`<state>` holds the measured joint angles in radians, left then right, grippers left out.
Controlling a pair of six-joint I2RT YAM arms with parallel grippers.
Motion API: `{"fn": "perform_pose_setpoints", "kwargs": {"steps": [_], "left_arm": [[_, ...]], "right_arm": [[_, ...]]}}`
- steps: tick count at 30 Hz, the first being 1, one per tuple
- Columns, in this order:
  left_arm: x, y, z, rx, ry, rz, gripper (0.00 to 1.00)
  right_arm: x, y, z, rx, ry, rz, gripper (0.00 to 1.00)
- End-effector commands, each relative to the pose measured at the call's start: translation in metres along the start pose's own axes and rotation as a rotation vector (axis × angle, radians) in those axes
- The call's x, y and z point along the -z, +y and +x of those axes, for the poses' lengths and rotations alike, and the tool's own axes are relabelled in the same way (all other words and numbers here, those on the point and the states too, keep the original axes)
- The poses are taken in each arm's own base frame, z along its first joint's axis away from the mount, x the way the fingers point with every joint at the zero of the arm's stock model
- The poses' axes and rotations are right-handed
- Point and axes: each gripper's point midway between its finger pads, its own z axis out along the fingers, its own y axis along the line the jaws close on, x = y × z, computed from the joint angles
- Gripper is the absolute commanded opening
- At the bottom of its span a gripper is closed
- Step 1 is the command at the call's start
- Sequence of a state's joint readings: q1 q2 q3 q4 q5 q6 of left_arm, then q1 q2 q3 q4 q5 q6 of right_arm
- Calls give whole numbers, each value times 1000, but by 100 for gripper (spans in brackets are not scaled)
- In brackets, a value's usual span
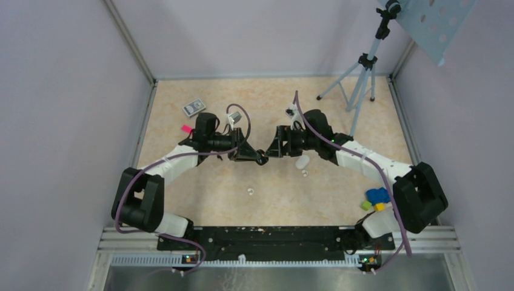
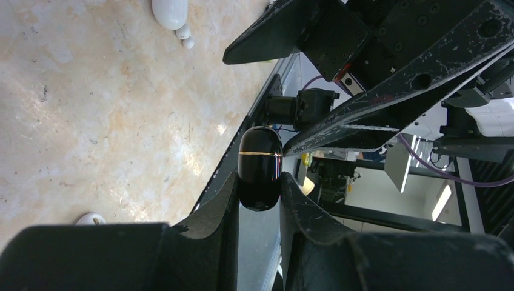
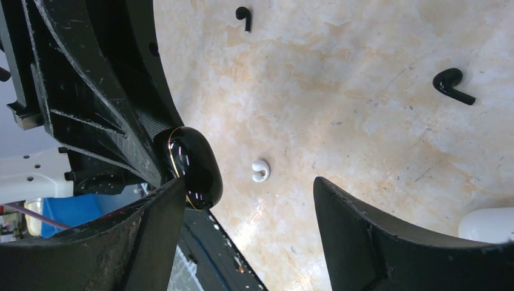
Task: Insert the wireless bluetooth earbuds into the charging case
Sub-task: Open the charging case to the charging case.
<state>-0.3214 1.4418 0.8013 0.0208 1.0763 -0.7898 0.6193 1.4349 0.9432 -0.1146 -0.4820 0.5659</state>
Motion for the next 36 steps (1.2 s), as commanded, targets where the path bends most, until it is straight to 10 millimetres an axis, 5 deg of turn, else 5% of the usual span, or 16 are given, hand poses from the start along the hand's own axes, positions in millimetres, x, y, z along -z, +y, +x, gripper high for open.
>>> {"fn": "perform_pose_setpoints", "kwargs": {"steps": [1,17,28,36], "left_arm": [[10,-36,-2,-111,0,79,0],[16,-49,1,-146,-10,96,0],[20,-57,8,-230,18,132,0],[18,-57,5,-231,15,137,0]], "right_arm": [[0,-10,-11,14,-40,83,75],[3,-9,-16,-2,-57,90,75],[44,45,-42,-37,-179,-252,76],[59,92,-31,-48,-128,-589,78]]}}
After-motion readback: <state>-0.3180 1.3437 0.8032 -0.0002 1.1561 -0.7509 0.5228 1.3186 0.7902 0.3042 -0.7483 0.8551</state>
